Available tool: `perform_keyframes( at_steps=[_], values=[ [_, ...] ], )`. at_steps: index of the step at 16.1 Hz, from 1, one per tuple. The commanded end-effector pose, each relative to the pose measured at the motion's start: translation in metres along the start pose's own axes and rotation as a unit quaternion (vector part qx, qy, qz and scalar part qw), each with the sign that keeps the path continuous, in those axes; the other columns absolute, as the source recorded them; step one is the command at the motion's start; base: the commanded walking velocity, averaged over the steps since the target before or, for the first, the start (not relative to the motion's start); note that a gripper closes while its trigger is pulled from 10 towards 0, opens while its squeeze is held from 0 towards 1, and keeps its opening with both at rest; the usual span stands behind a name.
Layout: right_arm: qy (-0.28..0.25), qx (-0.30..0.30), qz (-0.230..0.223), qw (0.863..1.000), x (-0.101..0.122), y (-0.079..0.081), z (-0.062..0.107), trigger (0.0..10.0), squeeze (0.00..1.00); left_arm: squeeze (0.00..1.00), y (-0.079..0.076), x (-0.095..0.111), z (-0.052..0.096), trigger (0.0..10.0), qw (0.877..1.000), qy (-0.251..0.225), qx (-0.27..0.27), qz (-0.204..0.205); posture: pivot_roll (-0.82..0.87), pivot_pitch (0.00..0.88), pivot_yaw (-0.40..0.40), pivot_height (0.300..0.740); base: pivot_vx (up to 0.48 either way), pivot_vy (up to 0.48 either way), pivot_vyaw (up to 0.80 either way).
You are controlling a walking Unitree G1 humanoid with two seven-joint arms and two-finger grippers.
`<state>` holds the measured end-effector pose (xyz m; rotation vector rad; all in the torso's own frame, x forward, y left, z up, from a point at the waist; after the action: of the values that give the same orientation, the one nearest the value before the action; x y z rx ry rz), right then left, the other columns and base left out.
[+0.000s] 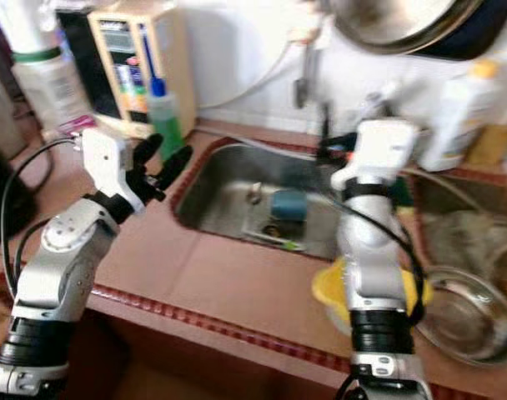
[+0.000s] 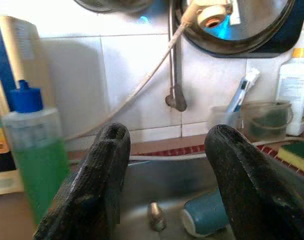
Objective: Kitchen organization
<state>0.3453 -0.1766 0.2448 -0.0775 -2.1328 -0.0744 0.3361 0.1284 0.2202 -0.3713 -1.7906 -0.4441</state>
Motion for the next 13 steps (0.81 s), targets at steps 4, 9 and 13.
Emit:
perform_keyframes(
  at_steps=[4, 9, 13],
  values=[
    [-0.019, -0.039, 0.017, 0.999, 0.0071, 0.0003, 0.0021, 10.0, 0.0, 0.0, 0.007, -0.0005, 0.0028, 10.0, 1.0, 0.004, 0.012, -0.006, -0.15, 0.0, 0.021, 0.74, 0.0, -0.48, 0.0],
    [-0.024, -0.057, 0.03, 0.998, 0.0093, -0.0023, 0.0046, 10.0, 0.0, 0.0, 0.0061, -0.0003, 0.0003, 10.0, 1.0, 0.004, 0.007, -0.004, -0.16, 0.0, 0.025, 0.74, 0.0, -0.379, 0.0],
    [-0.024, -0.057, 0.034, 0.998, 0.0092, -0.0025, 0.0041, 10.0, 0.0, 0.0, 0.0059, 0.0001, -0.0004, 10.0, 1.0, 0.003, 0.007, -0.004, -0.16, 0.0, 0.023, 0.74, 0.0, -0.351, 0.0]
  ],
)
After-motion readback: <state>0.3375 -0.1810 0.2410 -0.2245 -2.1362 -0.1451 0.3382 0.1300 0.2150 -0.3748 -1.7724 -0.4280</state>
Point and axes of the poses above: a point about 5 cm out from each wrist's last joint towards the gripper, its own z axis pointing back from the gripper into the wrist, its own x axis along the axis of the wrist's last joint, y = z × x, the point moved 1 cm from there along -z, pointing out of the wrist towards the gripper, and after that the axes turned 2 degrees about -z, right-handed, at the moved point
